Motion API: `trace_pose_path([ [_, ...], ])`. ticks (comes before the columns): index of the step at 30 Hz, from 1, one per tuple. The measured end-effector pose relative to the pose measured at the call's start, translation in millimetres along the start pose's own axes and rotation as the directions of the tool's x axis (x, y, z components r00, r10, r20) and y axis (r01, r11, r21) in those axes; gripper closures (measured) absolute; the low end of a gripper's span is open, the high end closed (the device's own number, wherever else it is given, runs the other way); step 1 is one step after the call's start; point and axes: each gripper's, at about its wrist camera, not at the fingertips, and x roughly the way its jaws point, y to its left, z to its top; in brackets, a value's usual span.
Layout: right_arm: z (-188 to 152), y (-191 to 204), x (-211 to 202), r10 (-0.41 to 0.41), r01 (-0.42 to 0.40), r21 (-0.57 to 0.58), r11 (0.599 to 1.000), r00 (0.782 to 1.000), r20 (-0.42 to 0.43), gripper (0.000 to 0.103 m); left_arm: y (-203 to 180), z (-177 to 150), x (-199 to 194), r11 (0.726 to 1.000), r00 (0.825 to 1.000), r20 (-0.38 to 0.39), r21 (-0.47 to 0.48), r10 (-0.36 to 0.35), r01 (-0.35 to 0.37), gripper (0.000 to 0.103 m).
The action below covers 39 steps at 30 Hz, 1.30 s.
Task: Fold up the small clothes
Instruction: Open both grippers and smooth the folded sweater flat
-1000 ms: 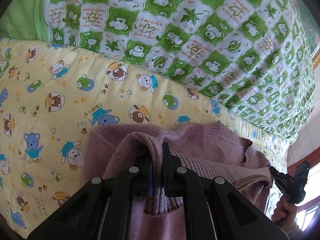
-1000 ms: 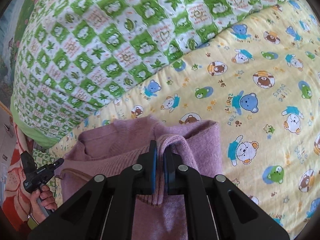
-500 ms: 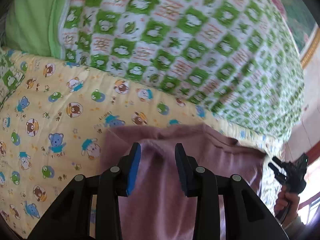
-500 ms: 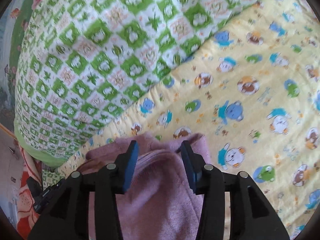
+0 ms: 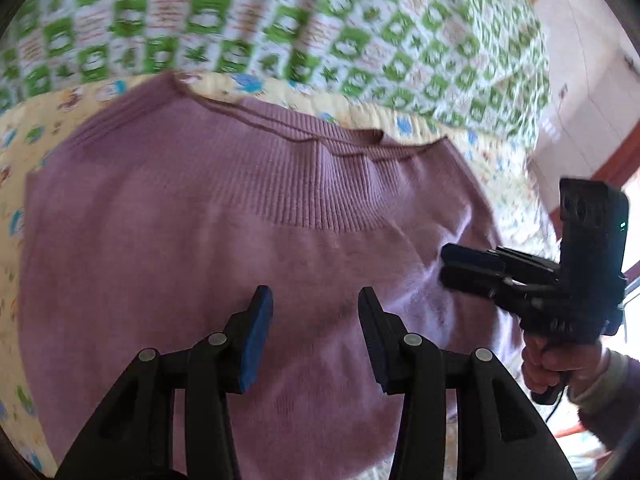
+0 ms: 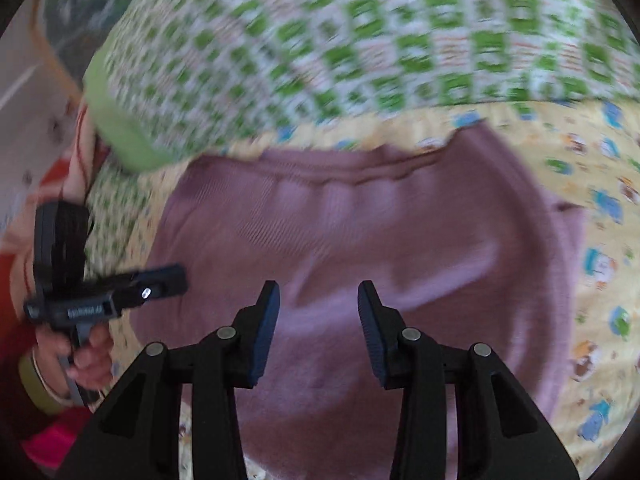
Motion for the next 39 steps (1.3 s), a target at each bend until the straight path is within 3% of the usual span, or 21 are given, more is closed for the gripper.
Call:
trace_pose_path([
  [3,3,4,34,-0.021,0.014,-0.075,0.997,0.996,-0.089,0.061,-1,10,30,0.995,0.997,-0.042,0.075,0.069,-0.065,0.058],
  [6,14,-16,59,-0.069,0.061,-0.07,0.996,0.992,-0.109,0.064,13,29,41,0.996,0.997,-0.039,0.068,0.06,-0.057,0.059],
  [9,30,-45,64,-0.055,0.056,0.019,0.998,0.996,-0.074,0.078,32,54,35,0.996,0.997,0.017,0.045,0.079,-0.08,0.059],
  [12,43,-61,56,-0.023,0.024,0.079,0.997,1.0,-0.01,0.079,53,71,28,0.995,0.993,0.054,0.008,0.102,-0.102,0.058],
  [15,51,-83,43,-0.049,0.039,0.169,0.985,0.997,0.058,0.079,87,81,15,0.982,0.979,0.095,-0.072,0.183,-0.176,0.058],
  [17,54,-100,34,-0.132,0.108,0.231,0.967,0.987,0.089,0.079,112,81,9,0.973,0.975,0.11,-0.145,0.194,-0.178,0.06],
  [19,55,-116,23,-0.186,0.143,0.286,0.947,0.974,0.129,0.079,130,79,6,0.964,0.973,0.117,-0.2,0.201,-0.175,0.072],
  [24,52,-138,2,-0.324,0.235,0.391,0.89,0.929,0.18,0.08,155,65,-2,0.928,0.962,0.128,-0.32,0.241,-0.19,0.073],
  [28,47,-130,-16,-0.335,0.236,0.411,0.881,0.924,0.186,0.077,144,53,-21,0.914,0.953,0.139,-0.347,0.27,-0.209,0.068],
  [31,38,-109,-38,-0.294,0.203,0.369,0.907,0.933,0.208,0.076,119,32,-45,0.918,0.946,0.162,-0.334,0.28,-0.215,0.056],
  [35,5,-80,-59,-0.219,0.15,0.322,0.935,0.957,0.19,0.074,84,-3,-59,0.938,0.96,0.159,-0.298,0.232,-0.177,0.056],
  [39,-35,-53,-65,-0.171,0.134,0.278,0.951,0.979,0.112,0.073,67,-41,-53,0.946,0.977,0.099,-0.288,0.187,-0.152,0.056],
])
